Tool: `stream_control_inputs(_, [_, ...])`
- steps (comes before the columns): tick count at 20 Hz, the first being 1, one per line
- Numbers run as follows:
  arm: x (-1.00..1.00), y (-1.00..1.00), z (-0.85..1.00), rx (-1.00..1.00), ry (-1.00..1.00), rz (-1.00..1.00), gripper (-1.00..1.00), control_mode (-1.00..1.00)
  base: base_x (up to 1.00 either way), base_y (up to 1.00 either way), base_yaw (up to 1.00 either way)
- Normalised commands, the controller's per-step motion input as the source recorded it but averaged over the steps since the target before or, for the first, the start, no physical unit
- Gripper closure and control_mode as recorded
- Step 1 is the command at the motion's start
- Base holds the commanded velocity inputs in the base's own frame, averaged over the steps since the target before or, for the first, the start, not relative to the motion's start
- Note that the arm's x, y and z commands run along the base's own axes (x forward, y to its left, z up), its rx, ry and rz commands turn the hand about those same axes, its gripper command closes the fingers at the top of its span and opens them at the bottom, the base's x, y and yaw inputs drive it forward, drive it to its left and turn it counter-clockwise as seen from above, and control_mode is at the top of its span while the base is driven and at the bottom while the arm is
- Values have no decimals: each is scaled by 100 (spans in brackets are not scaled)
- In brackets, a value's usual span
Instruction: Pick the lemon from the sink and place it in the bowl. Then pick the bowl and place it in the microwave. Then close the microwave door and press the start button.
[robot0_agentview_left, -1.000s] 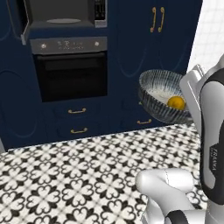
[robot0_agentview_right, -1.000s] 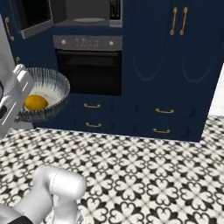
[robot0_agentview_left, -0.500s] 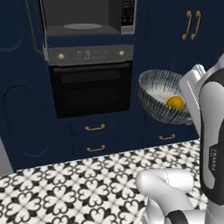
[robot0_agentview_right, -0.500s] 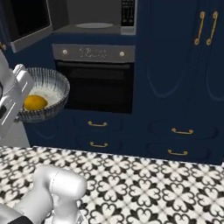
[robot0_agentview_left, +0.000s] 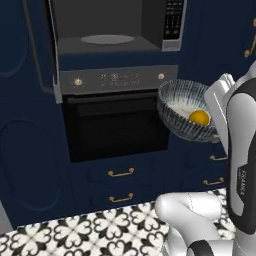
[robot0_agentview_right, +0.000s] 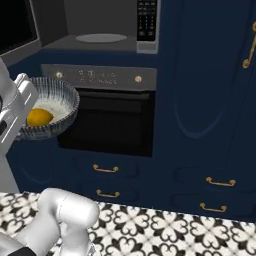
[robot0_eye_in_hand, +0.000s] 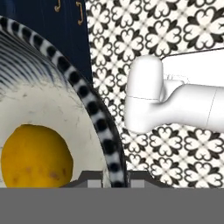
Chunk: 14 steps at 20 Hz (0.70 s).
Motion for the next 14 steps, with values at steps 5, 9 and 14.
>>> stream_control_inputs(5, [0,0,0,0,0,0,100,100,100,1,5])
stream_control_inputs(9, [0,0,0,0,0,0,100,100,86,14,0])
stream_control_inputs(14, [0,0,0,0,0,0,100,100,14,44,1])
